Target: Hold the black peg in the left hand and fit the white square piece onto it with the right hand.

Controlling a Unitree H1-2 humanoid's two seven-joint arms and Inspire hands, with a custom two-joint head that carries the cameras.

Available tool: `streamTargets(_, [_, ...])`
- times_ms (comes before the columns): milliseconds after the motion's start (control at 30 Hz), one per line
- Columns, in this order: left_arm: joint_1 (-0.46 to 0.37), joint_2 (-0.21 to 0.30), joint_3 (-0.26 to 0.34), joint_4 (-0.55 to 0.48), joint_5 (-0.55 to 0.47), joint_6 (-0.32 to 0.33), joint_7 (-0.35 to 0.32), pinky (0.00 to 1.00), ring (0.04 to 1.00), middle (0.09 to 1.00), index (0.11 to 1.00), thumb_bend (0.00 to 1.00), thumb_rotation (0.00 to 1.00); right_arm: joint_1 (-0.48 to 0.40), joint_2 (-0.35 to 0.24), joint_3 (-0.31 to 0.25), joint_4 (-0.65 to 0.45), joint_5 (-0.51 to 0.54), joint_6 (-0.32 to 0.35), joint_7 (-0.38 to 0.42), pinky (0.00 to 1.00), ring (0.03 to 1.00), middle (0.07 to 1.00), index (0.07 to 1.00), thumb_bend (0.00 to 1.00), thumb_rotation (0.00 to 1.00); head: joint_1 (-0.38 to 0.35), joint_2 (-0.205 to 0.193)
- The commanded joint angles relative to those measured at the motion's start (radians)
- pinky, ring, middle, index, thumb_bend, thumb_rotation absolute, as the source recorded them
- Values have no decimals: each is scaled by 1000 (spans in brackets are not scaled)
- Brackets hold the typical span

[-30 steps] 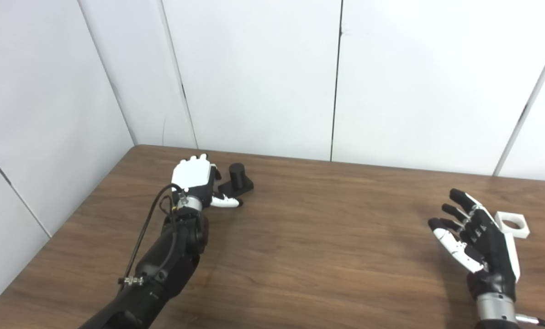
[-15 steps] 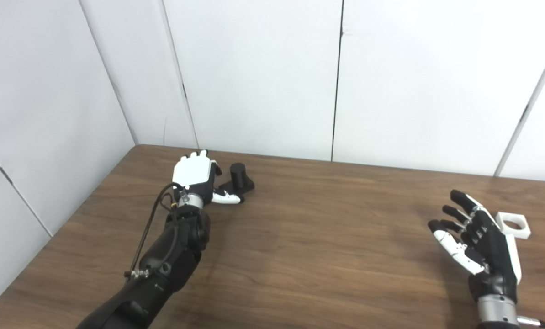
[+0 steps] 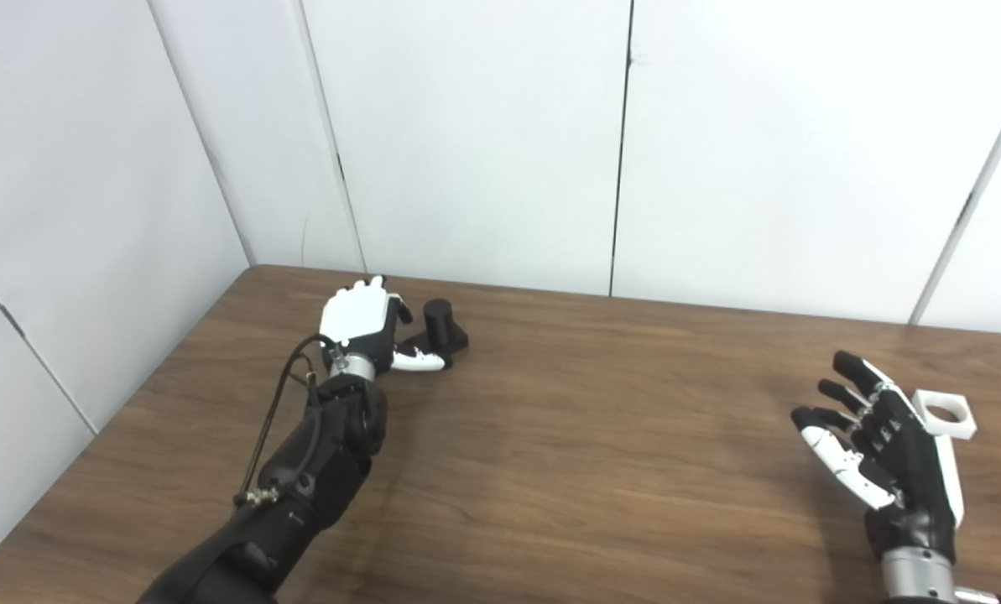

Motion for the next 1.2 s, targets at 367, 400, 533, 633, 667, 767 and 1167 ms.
streamTargets(367, [-38,-17,-14,13,-36,-9,12,1000,1000,1000,648,909,450,-12,7,-4,-38,-5,1,-17,648,768,843,785,603,250,-5,9])
streamTargets(400, [-40,-18,-15,19,-38,-11,13,1000,1000,1000,648,909,453,-13,6,-4,-35,-3,-1,-17,648,769,844,786,607,258,-5,9])
streamTargets(533, [-44,-24,-20,33,-46,-16,14,1000,1000,1000,657,908,454,-13,4,-5,-36,3,-2,-14,654,773,842,783,613,253,-5,9])
streamTargets(633, [-41,-25,-24,26,-48,-12,6,1000,1000,1000,661,908,467,-12,3,-5,-41,1,2,-15,658,773,838,783,603,231,-10,14])
streamTargets(667, [-41,-25,-26,25,-48,-9,5,1000,1000,1000,658,910,475,-11,3,-5,-42,3,1,-15,657,772,838,782,603,227,-10,14])
streamTargets(767, [-44,-27,-30,31,-49,-7,5,1000,1000,1000,646,905,467,-9,4,-7,-43,8,-2,-14,651,768,834,780,610,234,-10,16])
streamTargets(1167, [-40,-33,-15,40,-73,-28,32,1000,1000,956,494,525,76,-2,2,-10,-46,9,2,-16,650,766,828,772,614,240,-8,18])
